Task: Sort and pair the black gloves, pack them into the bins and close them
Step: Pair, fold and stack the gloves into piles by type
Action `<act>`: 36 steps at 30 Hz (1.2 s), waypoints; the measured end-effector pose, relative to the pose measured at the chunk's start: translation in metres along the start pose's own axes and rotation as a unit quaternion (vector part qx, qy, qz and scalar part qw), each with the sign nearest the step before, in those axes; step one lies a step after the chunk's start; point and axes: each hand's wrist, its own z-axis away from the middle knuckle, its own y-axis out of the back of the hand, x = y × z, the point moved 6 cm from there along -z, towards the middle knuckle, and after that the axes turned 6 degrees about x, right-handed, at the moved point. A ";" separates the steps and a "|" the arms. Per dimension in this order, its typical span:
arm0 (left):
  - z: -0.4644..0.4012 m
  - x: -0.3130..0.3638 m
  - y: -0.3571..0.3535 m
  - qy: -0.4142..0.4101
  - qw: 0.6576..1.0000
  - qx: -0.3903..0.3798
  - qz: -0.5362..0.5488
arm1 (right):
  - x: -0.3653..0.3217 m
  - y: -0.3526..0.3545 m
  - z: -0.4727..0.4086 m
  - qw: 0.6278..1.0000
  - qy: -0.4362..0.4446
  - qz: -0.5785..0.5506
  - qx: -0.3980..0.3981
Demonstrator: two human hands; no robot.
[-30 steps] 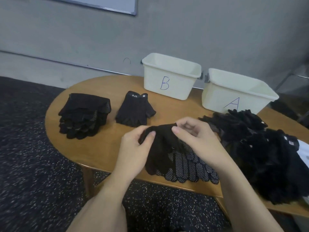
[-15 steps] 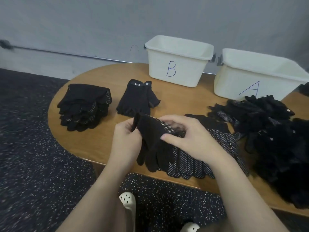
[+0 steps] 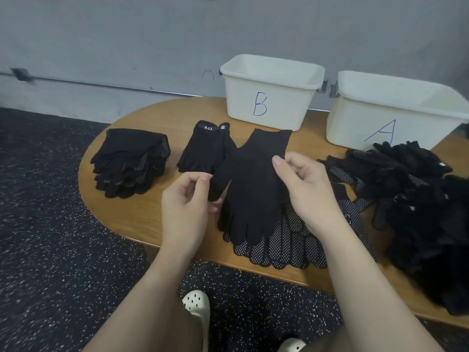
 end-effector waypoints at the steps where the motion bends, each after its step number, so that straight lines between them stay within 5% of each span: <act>1: 0.000 0.004 0.001 -0.027 0.999 0.016 -0.022 | 0.000 0.002 0.000 1.000 0.002 -0.004 0.005; 4: 0.006 0.016 -0.001 -0.106 0.990 0.028 -0.083 | -0.002 0.008 0.003 1.000 0.008 -0.003 0.009; 7: 0.014 0.020 -0.017 -0.138 0.987 -0.040 -0.076 | -0.004 0.006 0.007 0.999 0.023 0.027 -0.024; 10: 0.028 0.022 -0.039 -0.109 0.984 -0.142 -0.006 | -0.007 -0.009 0.013 0.994 0.011 0.024 -0.103; 14: 0.028 0.016 -0.044 -0.065 0.992 -0.107 0.011 | -0.001 -0.015 0.016 0.985 -0.061 -0.045 -0.155; 19: 0.012 0.006 -0.029 0.002 0.996 -0.055 0.069 | -0.001 0.018 0.001 0.989 -0.070 -0.129 -0.011; 22: 0.007 0.007 -0.020 0.003 0.995 -0.057 0.086 | 0.005 0.031 -0.003 0.995 -0.057 -0.071 0.035; 31: 0.017 0.022 -0.024 -0.025 0.974 -0.194 0.116 | -0.002 -0.012 0.019 0.978 -0.082 -0.016 -0.191; 36: 0.019 0.020 -0.027 0.002 0.963 -0.231 0.140 | -0.007 -0.007 0.019 0.973 -0.120 -0.108 -0.164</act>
